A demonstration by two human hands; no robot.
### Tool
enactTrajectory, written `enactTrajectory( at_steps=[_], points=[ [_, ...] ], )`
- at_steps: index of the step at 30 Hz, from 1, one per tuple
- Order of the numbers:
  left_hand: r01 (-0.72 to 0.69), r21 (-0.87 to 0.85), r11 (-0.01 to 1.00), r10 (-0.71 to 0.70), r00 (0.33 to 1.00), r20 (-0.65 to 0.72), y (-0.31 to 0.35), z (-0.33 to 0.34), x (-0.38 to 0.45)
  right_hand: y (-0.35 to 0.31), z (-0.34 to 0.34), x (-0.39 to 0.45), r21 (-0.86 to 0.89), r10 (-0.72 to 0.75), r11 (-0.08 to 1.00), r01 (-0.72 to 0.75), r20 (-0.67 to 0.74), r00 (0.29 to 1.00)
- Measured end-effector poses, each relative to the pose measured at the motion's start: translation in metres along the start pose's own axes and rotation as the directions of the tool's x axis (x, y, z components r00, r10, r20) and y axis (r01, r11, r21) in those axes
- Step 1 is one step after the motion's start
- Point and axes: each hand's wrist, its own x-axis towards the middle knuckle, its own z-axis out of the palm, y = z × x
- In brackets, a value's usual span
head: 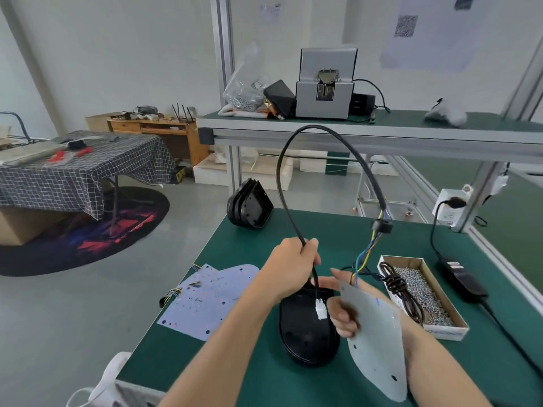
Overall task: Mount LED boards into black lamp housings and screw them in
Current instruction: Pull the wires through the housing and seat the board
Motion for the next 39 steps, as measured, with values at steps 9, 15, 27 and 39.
enactTrajectory(
  at_steps=[9,15,27,39],
  points=[
    [0.000,-0.131,0.991,-0.002,1.000,-0.013,-0.045,-0.001,-0.009,-0.011,-0.011,0.029,0.129,0.027,0.991,-0.025,-0.016,1.000],
    [0.344,0.241,0.907,-0.330,0.939,-0.098,-0.098,0.014,-0.019,-0.016,-0.025,0.039,0.152,-0.031,0.988,-0.003,0.220,0.975],
    [0.233,-0.147,0.961,-0.257,0.951,-0.174,-0.089,0.027,-0.044,-0.013,-0.014,0.047,-0.140,-0.162,0.981,0.133,-0.226,0.961],
    [-0.038,-0.078,0.996,0.010,0.942,-0.336,-0.050,0.033,-0.071,-0.011,0.005,0.035,-0.353,-0.260,0.919,0.175,-0.208,0.943]
  ],
)
